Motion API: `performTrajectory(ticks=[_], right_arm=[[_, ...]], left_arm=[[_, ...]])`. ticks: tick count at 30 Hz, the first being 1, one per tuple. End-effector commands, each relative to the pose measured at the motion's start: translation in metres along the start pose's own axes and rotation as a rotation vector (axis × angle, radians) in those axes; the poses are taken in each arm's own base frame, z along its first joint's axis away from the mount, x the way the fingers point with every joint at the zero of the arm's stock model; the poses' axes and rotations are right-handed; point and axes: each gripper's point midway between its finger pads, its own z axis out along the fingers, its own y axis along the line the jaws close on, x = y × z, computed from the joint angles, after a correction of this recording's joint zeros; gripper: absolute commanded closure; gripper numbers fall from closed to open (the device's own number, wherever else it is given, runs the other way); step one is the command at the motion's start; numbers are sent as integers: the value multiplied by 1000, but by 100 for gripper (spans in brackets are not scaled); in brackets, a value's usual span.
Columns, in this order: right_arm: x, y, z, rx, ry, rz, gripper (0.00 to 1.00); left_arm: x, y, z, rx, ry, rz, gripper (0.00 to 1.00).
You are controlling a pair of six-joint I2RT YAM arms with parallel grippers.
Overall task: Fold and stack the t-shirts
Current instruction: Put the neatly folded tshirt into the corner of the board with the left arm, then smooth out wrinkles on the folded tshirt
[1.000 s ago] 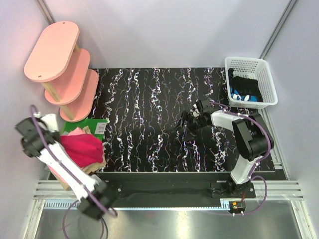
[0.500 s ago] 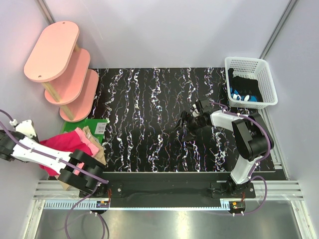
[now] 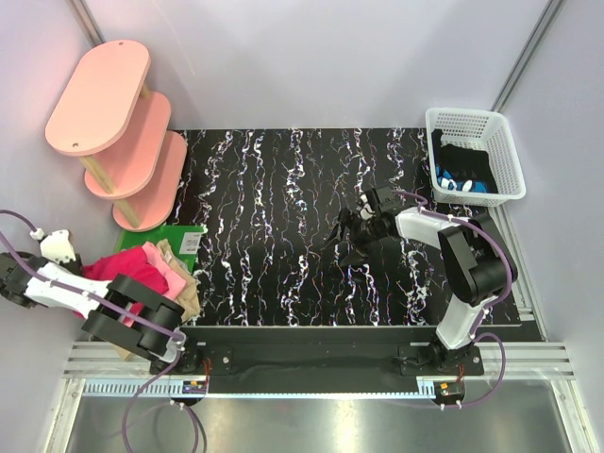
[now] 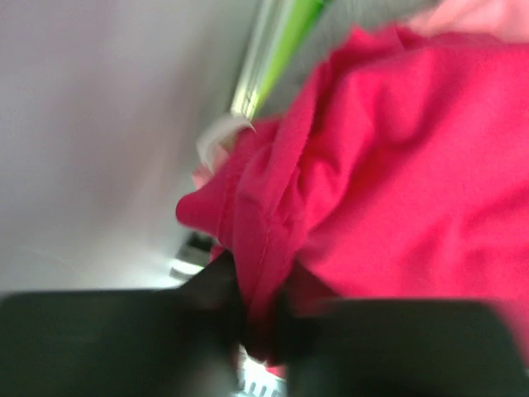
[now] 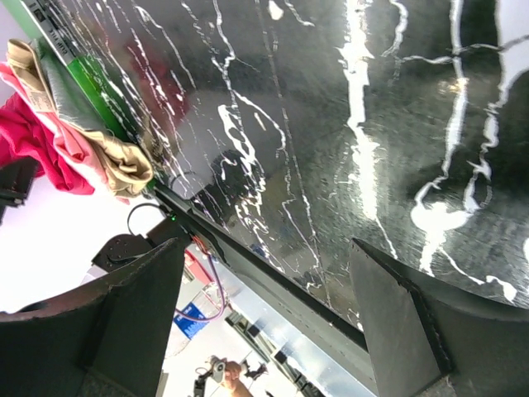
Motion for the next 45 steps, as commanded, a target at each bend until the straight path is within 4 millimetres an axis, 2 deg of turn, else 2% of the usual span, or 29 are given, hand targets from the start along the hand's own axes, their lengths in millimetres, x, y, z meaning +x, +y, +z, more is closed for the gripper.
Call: performTrajectory(ticks=[1, 2, 5, 7, 8, 9, 10, 11, 12, 13, 14, 15, 16, 17, 20, 22, 24, 26, 27, 30, 31, 34, 38, 40, 42, 43, 44, 45], right_arm=[[-6, 20, 2, -36, -7, -50, 12], [-5, 21, 3, -37, -4, -51, 12], [-4, 23, 6, -38, 4, -60, 12], [-4, 23, 7, -37, 7, -62, 12], [-4, 23, 8, -37, 6, -65, 12], [-4, 23, 8, -36, 8, -65, 12], [-4, 24, 8, -38, 7, -67, 12], [-4, 23, 9, -36, 9, -67, 12], [-5, 24, 9, -37, 9, -64, 12], [-5, 25, 9, -39, 7, -70, 11], [-4, 25, 9, -39, 9, -68, 12], [-4, 26, 9, -39, 7, -67, 12], [-3, 26, 9, -41, 8, -69, 12], [-3, 27, 8, -42, 7, -72, 12], [-1, 27, 7, -45, 6, -79, 12], [-2, 25, 7, -38, 3, -75, 12], [-3, 25, 8, -37, 5, -70, 12], [-4, 26, 9, -39, 4, -70, 12], [-4, 25, 9, -38, 3, -72, 12], [-3, 25, 8, -38, 5, -74, 12], [-3, 24, 8, -37, 4, -72, 12], [-2, 23, 9, -33, 7, -70, 12], [-1, 22, 9, -33, 9, -67, 12], [-2, 23, 9, -34, 10, -69, 12], [-3, 24, 8, -34, 7, -67, 12], [-4, 25, 9, -34, 8, -68, 12], [-4, 26, 9, -37, 10, -66, 12], [-5, 28, 10, -41, 12, -69, 12]], left_arm=[[-49, 12, -2, -58, -174, 99, 47], [-52, 11, -4, -62, -180, 108, 28], [-57, -4, -14, -49, -192, 158, 8], [-62, -15, -27, -27, -202, 207, 4], [-55, -31, -36, 24, -176, 226, 1], [-57, -46, -43, 91, -189, 247, 1], [-66, -56, -59, 127, -203, 288, 1], [-53, -82, -69, 234, -158, 304, 1], [-55, -96, -78, 291, -170, 321, 1], [-57, -105, -87, 317, -172, 345, 1], [-52, -121, -93, 369, -157, 372, 1], [-50, -125, -92, 372, -150, 387, 1], [-44, -129, -88, 376, -136, 383, 1], [-47, -127, -84, 352, -150, 404, 1], [-39, -121, -71, 332, -119, 408, 1], [-28, -126, -64, 356, -89, 426, 2], [-4, -130, -49, 373, -14, 455, 3], [8, -125, -33, 349, 37, 481, 4], [23, -127, -22, 365, 76, 467, 4], [42, -116, 4, 354, 167, 430, 6], [48, -113, 16, 375, 202, 415, 7], [63, -112, 37, 411, 279, 398, 10], [74, -121, 46, 457, 343, 430, 12], [65, -133, 33, 492, 319, 450, 13], [47, -146, 2, 557, 284, 476, 12], [23, -149, -12, 556, 211, 498, 11], [19, -158, -35, 575, 198, 510, 9], [11, -166, -47, 589, 171, 550, 9]])
